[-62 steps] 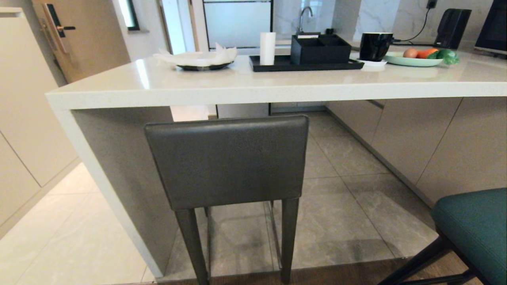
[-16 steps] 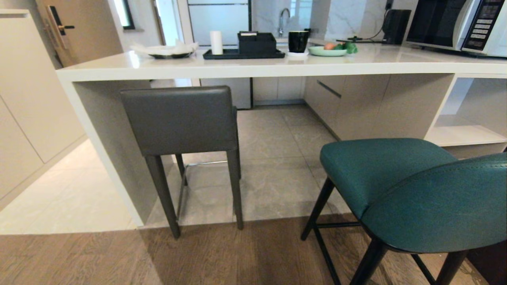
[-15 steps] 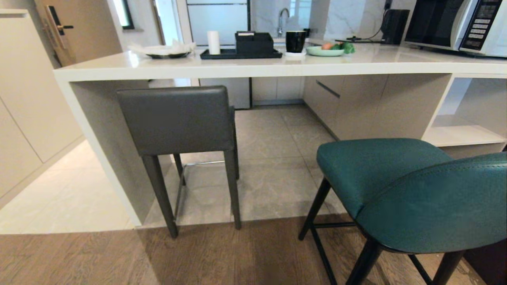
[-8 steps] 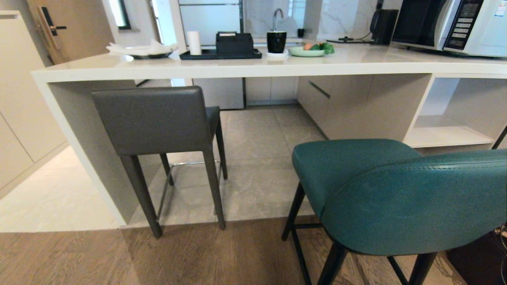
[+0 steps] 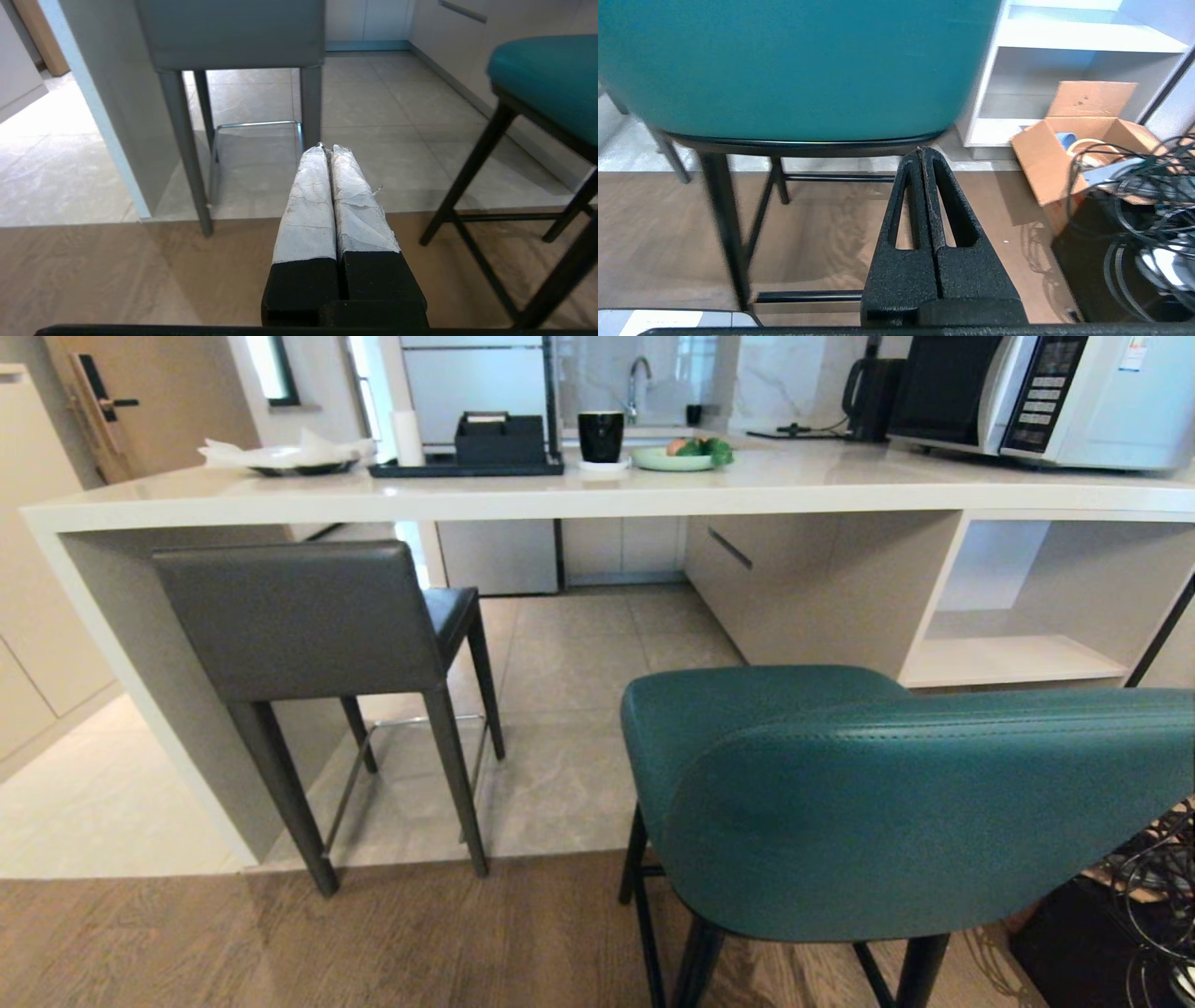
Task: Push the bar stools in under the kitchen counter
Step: Push the blue chair back under the dining table
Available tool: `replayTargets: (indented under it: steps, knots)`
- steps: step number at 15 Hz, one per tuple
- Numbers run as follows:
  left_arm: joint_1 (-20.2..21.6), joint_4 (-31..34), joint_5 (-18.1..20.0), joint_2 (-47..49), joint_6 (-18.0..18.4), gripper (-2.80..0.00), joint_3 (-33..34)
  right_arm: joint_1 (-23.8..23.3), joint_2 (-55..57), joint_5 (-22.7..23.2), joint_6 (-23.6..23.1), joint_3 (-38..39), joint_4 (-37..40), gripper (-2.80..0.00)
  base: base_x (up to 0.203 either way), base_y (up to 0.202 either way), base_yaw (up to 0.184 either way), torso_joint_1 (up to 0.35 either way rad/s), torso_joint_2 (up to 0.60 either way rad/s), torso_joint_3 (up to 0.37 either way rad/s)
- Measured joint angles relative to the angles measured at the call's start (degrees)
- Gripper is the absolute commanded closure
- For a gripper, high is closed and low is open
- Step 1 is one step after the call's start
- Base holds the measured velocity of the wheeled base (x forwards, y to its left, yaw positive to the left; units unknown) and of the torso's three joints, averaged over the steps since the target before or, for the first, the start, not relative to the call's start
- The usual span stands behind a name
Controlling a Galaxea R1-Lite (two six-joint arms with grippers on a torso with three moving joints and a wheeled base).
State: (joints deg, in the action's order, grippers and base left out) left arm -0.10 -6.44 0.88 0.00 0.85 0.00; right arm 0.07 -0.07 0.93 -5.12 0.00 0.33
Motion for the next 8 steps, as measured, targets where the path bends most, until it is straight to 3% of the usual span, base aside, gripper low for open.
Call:
replayTargets:
  steps: [8]
  knots:
    - [0.0,0.0,0.0,0.0,0.0,0.00,0.0,0.0,0.0,0.0,0.0,0.0,0.0,0.00,0.000,-0.195,0.002,0.002,0.00,0.003]
